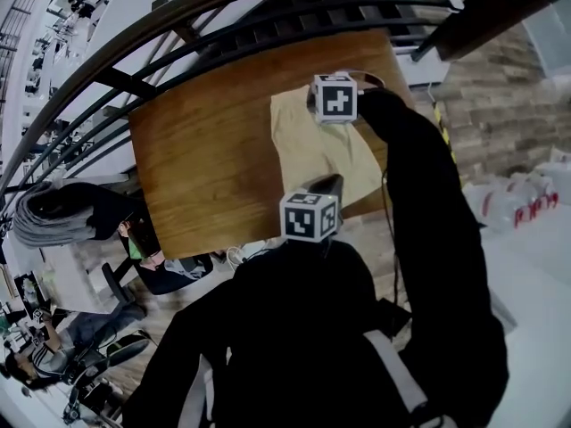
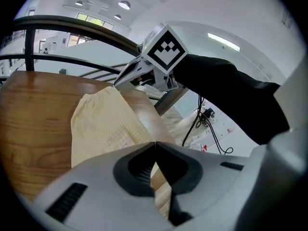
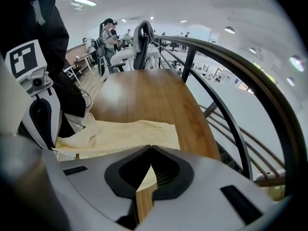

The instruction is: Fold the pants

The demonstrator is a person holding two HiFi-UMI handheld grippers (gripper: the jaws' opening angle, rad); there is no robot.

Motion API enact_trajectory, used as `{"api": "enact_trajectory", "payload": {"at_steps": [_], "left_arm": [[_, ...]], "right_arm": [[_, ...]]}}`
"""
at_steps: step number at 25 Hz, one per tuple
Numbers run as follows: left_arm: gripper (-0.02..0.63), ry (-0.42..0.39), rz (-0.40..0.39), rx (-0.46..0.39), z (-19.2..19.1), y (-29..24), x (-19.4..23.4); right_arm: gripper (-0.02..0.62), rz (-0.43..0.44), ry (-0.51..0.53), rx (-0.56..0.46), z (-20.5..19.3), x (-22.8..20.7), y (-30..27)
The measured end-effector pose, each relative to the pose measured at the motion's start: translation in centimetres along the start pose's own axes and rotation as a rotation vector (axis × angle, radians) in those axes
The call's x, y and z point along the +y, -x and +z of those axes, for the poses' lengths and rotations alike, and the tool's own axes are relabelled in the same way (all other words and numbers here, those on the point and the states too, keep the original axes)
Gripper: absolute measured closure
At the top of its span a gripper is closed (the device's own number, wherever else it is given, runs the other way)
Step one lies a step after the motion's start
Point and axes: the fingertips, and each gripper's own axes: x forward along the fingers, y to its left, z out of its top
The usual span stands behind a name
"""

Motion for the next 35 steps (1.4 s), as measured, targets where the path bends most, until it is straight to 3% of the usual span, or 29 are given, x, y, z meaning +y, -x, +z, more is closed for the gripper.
{"api": "enact_trajectory", "payload": {"at_steps": [21,30,32,35], "left_arm": [[0.598,0.05,0.014,0.06,0.0,-8.9,-2.0],[0.597,0.04,-0.005,0.115,-1.7,-12.0,-2.8],[0.492,0.026,-0.053,0.142,-2.1,-12.5,-4.0],[0.443,0.002,-0.1,0.163,-2.9,-12.4,-5.0]], "right_arm": [[0.589,-0.052,-0.002,0.035,-7.1,-1.7,-2.6],[0.589,-0.046,-0.064,0.066,-9.9,-1.1,-4.2],[0.573,-0.034,-0.093,0.061,-10.2,-0.7,-4.3],[0.49,-0.03,-0.121,0.051,-10.3,-0.3,-4.4]]}}
